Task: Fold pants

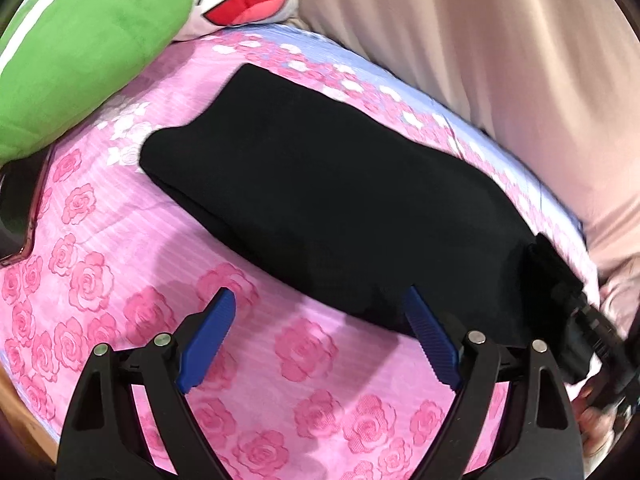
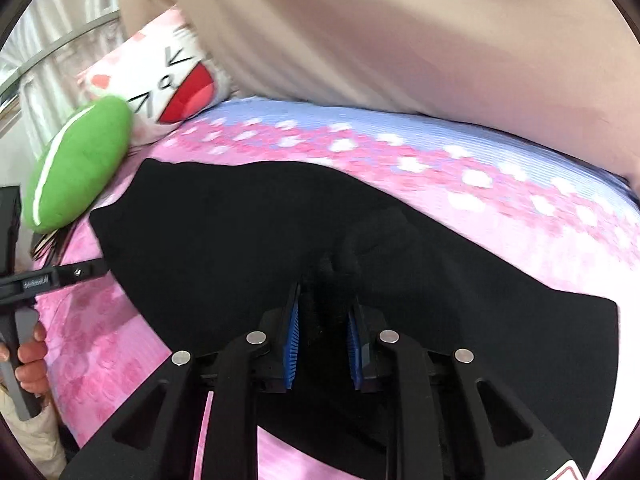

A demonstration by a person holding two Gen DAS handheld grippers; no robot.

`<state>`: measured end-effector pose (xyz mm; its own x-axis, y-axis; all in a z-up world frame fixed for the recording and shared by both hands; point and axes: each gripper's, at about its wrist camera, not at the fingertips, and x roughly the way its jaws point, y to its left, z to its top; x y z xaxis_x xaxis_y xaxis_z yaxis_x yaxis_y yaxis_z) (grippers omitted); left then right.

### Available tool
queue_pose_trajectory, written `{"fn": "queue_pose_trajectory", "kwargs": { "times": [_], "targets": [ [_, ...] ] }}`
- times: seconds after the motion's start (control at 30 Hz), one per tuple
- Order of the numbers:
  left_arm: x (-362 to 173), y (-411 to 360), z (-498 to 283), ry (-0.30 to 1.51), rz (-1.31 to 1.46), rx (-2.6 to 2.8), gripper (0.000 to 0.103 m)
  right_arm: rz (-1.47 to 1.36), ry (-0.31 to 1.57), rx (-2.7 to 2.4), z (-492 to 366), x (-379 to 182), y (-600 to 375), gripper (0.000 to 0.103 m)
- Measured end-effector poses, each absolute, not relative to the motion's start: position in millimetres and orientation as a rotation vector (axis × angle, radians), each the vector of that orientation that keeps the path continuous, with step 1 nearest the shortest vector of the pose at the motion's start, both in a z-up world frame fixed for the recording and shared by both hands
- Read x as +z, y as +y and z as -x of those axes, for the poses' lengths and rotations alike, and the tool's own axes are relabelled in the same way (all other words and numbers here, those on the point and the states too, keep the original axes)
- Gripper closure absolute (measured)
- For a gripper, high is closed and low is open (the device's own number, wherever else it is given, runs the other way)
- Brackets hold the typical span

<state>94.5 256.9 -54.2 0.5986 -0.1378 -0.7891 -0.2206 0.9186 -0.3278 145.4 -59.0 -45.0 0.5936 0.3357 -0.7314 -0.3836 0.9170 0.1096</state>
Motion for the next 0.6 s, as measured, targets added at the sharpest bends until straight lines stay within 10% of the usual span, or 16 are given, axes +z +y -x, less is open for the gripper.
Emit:
{"fn": "queue_pose_trajectory", "kwargs": {
  "times": [0.33,0.6],
  "targets": [
    [-70.1,319.5,-122.0,0.899,0.659,0.177,0.019,-0.048,0.747,0.345,-105.0,-19.4,-127.9,0.032],
    [-71.1,319.9,-130.1,0.883,0.635,0.192,0.015,-0.444,0.880,0.061,-66.6,-72.0,-308.5,0.031]
  ]
}}
